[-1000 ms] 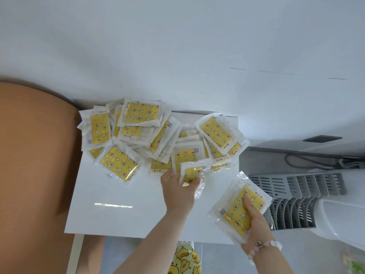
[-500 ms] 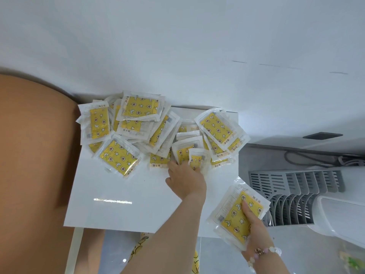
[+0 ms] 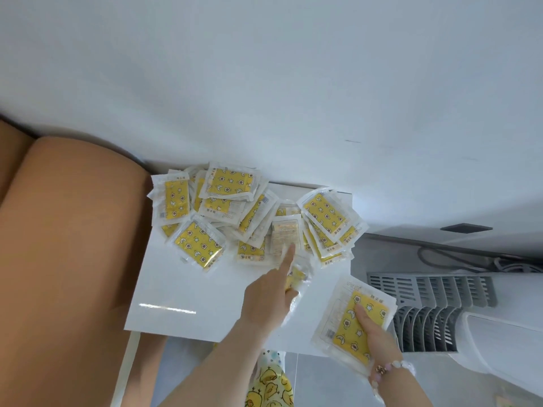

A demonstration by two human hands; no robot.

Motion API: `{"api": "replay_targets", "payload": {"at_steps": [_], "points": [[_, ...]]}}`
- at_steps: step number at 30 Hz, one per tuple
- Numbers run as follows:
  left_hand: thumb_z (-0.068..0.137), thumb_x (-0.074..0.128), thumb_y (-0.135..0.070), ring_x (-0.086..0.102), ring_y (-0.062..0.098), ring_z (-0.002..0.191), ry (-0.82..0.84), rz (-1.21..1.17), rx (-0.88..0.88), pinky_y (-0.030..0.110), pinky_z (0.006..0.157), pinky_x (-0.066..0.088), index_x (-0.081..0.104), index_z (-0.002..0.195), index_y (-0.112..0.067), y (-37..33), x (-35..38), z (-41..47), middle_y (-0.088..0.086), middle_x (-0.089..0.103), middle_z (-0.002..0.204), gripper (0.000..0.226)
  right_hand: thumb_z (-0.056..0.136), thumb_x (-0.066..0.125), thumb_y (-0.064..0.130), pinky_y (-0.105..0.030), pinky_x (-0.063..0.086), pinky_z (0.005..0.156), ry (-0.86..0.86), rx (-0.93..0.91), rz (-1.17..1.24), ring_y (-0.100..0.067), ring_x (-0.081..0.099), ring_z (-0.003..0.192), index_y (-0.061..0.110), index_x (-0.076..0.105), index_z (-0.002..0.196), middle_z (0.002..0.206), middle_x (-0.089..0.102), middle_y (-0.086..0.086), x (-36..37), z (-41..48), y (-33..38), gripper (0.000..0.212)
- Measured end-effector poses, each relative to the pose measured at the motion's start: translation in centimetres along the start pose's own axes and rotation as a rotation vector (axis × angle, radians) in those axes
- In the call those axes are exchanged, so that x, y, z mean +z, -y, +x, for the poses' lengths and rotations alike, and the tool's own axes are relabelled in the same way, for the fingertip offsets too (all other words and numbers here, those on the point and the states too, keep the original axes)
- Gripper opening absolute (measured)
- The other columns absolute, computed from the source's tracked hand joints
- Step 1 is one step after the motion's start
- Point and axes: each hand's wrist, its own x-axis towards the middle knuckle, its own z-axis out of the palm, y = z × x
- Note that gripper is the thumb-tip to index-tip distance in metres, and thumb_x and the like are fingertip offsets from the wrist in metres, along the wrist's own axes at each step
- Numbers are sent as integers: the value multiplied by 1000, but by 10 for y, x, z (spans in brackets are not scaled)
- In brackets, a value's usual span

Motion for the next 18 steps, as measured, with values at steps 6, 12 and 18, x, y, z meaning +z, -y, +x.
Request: {"api": "replay_targets", "payload": {"at_steps": [6,12,18], "points": [[89,62,-29,56,14,68,-99,-481,-211,27,68,50,-25,145,-26,5,-44,-37,3,58,80,104,87,64,33,-29,47,56,-2,-91,-154,-24,64,73,8,63,107,92,68,-12,25,-40,34,32],[85,69,-20,57,15,96,-198,-1019,-495,27,76,46,40,121,-17,20,-98,-76,0,56,115,46,84,64,45,-36,51,81,40,-251,-438,-27,61,95,7,60,122,107,65,-9,68,-81,62,53],[84,70,-16,67,20,87,-408,-1215,-688,32,68,55,61,107,-16,72,-120,-143,3,69,99,25,81,65,50,-41,42,101,162,-371,-677,-32,50,122,6,43,140,138,49,-13,123,-130,69,77]]}}
